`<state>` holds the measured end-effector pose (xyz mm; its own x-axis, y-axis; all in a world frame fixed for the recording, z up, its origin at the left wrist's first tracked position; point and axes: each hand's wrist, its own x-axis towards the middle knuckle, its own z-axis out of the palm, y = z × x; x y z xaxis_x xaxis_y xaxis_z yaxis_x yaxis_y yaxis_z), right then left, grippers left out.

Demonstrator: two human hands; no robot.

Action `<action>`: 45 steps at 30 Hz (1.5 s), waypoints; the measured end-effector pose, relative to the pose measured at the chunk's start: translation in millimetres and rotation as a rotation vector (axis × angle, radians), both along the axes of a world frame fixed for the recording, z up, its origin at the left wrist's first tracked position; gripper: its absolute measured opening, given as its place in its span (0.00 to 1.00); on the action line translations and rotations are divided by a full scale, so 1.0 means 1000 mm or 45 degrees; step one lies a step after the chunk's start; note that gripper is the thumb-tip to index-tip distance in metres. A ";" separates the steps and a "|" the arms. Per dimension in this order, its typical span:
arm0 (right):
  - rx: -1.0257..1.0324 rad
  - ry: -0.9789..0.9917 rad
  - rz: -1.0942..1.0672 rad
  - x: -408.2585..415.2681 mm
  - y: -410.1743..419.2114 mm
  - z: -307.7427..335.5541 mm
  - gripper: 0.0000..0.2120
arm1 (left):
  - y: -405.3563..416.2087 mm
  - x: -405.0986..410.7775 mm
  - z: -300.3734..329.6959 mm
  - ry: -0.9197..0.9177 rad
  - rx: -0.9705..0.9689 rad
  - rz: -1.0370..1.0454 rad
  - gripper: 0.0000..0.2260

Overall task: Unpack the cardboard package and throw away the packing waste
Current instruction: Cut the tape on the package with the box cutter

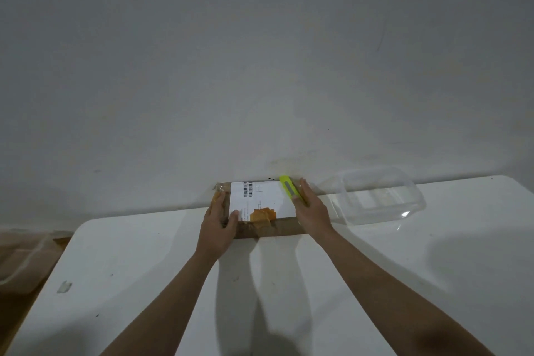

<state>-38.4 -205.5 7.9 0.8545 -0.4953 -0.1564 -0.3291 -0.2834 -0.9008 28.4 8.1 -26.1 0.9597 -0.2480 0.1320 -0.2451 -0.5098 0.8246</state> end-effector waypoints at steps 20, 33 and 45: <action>-0.046 -0.132 0.056 -0.162 -0.020 0.017 0.24 | -0.015 -0.172 0.015 -0.041 0.007 0.048 0.28; -0.364 -0.479 -0.193 -0.191 0.000 0.009 0.05 | -0.015 -0.193 0.010 0.145 0.496 0.150 0.30; 0.219 -0.235 -0.217 -0.196 -0.035 0.025 0.08 | -0.068 -0.195 0.043 -0.446 0.781 -0.223 0.25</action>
